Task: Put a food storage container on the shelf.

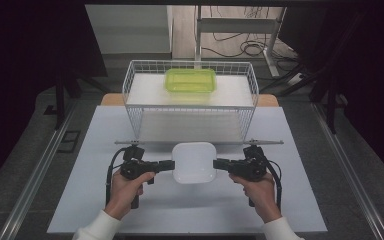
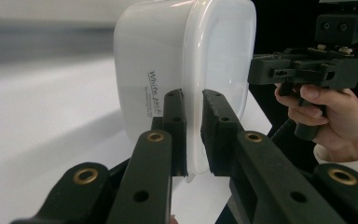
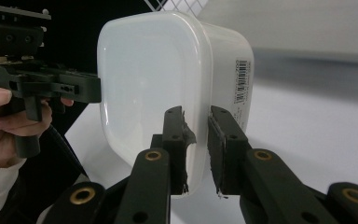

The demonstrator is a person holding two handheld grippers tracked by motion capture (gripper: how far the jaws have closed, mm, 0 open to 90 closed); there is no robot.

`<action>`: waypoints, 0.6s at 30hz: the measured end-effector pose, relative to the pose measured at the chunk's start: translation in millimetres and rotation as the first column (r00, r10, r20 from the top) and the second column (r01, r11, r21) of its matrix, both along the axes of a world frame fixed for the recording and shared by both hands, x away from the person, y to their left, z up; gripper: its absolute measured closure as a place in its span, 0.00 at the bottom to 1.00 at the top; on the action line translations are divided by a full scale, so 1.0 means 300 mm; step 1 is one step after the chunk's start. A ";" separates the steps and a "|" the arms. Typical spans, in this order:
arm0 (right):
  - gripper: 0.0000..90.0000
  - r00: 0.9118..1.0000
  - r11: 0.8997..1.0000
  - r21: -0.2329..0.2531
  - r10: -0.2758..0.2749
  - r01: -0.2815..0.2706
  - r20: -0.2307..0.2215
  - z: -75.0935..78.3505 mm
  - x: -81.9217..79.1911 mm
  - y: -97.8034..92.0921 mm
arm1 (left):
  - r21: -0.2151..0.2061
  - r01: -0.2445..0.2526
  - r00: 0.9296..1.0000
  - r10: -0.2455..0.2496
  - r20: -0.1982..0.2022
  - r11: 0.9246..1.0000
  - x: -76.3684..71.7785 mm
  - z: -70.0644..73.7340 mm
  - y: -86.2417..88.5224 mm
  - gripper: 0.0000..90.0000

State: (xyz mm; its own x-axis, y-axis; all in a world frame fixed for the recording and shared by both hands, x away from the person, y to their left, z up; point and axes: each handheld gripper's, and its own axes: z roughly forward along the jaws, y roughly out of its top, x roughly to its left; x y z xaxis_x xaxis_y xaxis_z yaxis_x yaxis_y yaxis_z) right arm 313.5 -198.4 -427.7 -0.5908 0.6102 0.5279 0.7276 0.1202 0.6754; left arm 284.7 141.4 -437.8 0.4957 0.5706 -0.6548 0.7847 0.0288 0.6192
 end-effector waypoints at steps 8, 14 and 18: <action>0.85 0.999 1.000 0.014 0.003 -0.004 0.051 0.087 0.016 0.001 | 0.003 -0.002 0.999 0.002 0.038 1.000 0.030 0.082 0.004 0.90; 0.85 0.998 1.000 0.019 0.006 -0.007 0.066 0.135 0.031 -0.003 | -0.001 -0.003 0.999 0.003 0.052 1.000 0.047 0.125 0.003 0.90; 0.85 0.997 1.000 0.026 0.001 -0.003 0.078 0.164 0.035 -0.003 | -0.001 0.000 0.998 0.000 0.066 1.000 0.056 0.160 0.004 0.90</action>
State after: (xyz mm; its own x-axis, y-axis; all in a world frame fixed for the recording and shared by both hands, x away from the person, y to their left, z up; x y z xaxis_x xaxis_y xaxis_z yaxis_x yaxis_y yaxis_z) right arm 324.0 -199.4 -378.5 -0.6319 0.5954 0.4961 0.6724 0.1028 0.7330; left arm 301.7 142.6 -389.9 0.5376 0.5701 -0.6213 0.7423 0.0296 0.6695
